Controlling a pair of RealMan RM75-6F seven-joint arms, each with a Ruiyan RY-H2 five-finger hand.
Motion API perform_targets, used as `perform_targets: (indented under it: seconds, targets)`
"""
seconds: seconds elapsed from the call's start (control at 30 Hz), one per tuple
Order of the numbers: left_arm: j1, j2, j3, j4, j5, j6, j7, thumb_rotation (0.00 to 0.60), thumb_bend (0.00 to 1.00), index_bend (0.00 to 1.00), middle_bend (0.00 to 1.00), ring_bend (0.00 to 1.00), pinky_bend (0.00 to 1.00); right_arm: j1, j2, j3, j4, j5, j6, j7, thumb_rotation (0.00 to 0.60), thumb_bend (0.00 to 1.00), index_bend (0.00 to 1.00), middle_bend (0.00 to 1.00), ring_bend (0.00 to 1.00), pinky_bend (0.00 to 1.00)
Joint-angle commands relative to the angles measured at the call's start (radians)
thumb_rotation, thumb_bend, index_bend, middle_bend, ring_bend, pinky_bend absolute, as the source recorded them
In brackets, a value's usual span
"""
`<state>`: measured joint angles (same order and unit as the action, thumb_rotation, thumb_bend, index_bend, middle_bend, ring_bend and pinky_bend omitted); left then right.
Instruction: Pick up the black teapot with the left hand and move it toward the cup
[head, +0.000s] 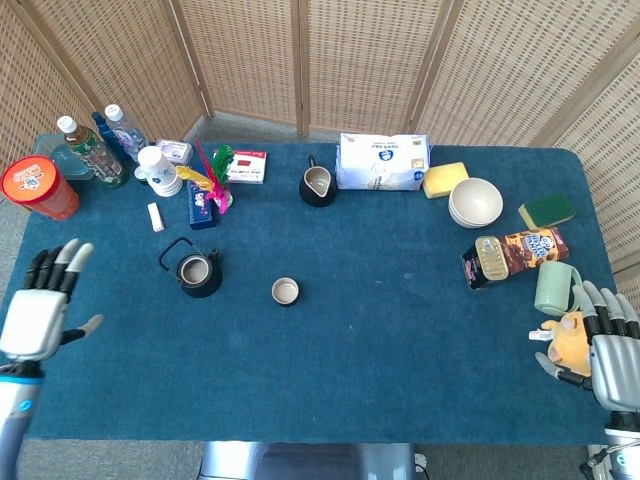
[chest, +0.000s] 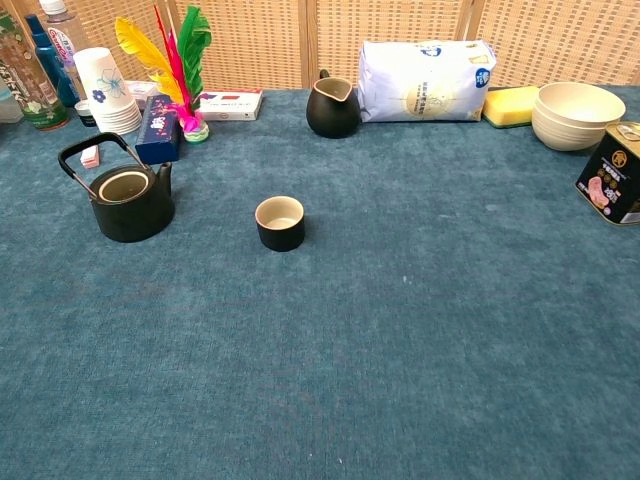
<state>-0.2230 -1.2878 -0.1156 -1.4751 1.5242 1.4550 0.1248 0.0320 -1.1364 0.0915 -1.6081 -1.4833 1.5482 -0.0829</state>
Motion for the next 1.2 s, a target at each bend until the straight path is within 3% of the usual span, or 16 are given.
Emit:
perform_targets:
  seconds: [0.03, 0.27, 0.6, 0.93, 1.2]
  targets:
    - [-0.075, -0.061, -0.027, -0.012, -0.006, -0.087, 0.057, 0.6, 0.0, 0.0, 0.0, 0.0, 0.03, 0.0, 0.0, -0.001, 0.0, -0.001, -0.001, -0.001, 0.419, 0.0, 0.0, 0.0, 0.0, 0.0]
    - [-0.177, -0.169, -0.068, -0.031, -0.083, -0.206, 0.288, 0.6, 0.0, 0.0, 0.0, 0.0, 0.02, 0.003, 0.003, -0.002, 0.001, 0.008, -0.014, 0.005, 0.423, 0.0, 0.0, 0.0, 0.0, 0.0]
    - [-0.275, -0.308, -0.106, 0.038, -0.193, -0.277, 0.527, 0.6, 0.0, 0.0, 0.0, 0.0, 0.02, 0.002, 0.012, 0.0, -0.001, 0.013, -0.018, 0.025, 0.424, 0.0, 0.0, 0.0, 0.0, 0.0]
    - [-0.324, -0.425, -0.112, 0.149, -0.238, -0.267, 0.619, 0.6, 0.0, 0.0, 0.0, 0.0, 0.02, 0.003, 0.017, 0.001, 0.0, 0.021, -0.025, 0.04, 0.422, 0.0, 0.0, 0.0, 0.0, 0.0]
    - [-0.343, -0.456, -0.113, 0.198, -0.269, -0.271, 0.641, 0.6, 0.0, 0.0, 0.0, 0.0, 0.02, 0.003, 0.022, 0.001, -0.001, 0.021, -0.028, 0.05, 0.423, 0.0, 0.0, 0.0, 0.0, 0.0]
